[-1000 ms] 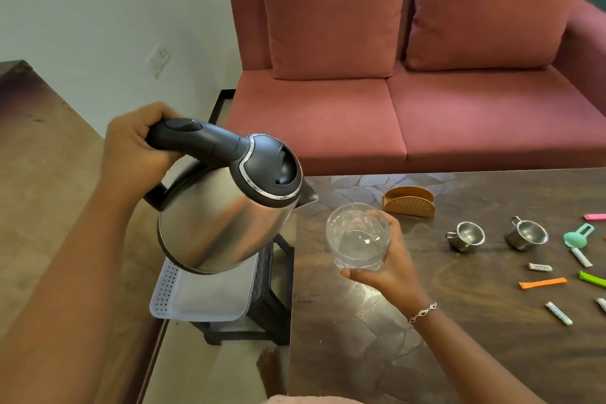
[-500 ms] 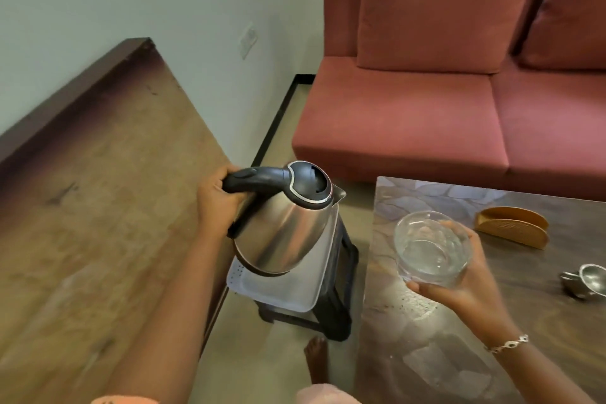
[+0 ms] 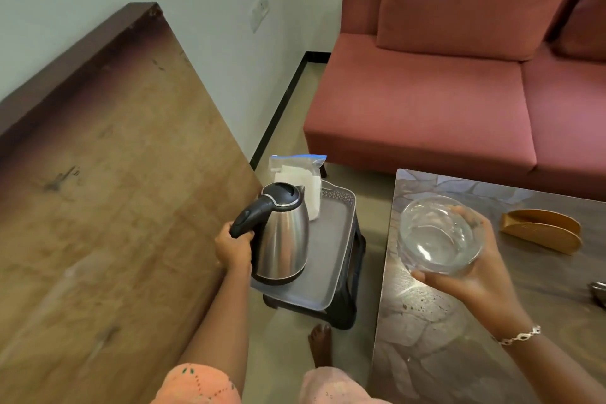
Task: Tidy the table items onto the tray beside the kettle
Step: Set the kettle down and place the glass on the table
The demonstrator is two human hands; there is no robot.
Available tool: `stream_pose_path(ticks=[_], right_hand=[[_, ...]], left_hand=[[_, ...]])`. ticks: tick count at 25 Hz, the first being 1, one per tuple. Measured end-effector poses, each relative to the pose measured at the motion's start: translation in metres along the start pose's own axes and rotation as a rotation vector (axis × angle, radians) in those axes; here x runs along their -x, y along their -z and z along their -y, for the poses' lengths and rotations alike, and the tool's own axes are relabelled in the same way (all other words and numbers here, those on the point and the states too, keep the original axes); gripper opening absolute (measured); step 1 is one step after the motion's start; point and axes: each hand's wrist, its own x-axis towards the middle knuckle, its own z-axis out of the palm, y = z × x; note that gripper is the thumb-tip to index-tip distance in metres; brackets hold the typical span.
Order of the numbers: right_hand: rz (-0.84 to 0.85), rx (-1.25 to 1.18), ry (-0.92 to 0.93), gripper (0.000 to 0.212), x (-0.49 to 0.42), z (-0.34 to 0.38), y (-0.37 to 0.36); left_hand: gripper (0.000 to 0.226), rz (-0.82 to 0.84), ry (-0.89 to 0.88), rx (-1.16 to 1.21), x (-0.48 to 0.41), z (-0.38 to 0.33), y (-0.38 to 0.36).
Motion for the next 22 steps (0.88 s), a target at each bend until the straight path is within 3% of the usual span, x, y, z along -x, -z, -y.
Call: stream_pose_path(ticks=[6,13,22], right_hand=[[0.019,0.021,0.021,0.098,-0.01,0.006,-0.011],[0.043,0.025,0.03,0.097,-0.012,0.012,-0.017],[0.045,0.05,0.045,0.098,-0.01,0.009,-0.011]], left_hand=[[0.032,-0.087,0.138,0.135,0.0,0.033,-0.014],[0.048,-0.165,0.283,0.114,-0.007,0.054,-0.02],[0.03,-0.199,0.135,0.113,0.015,0.074,-0.022]])
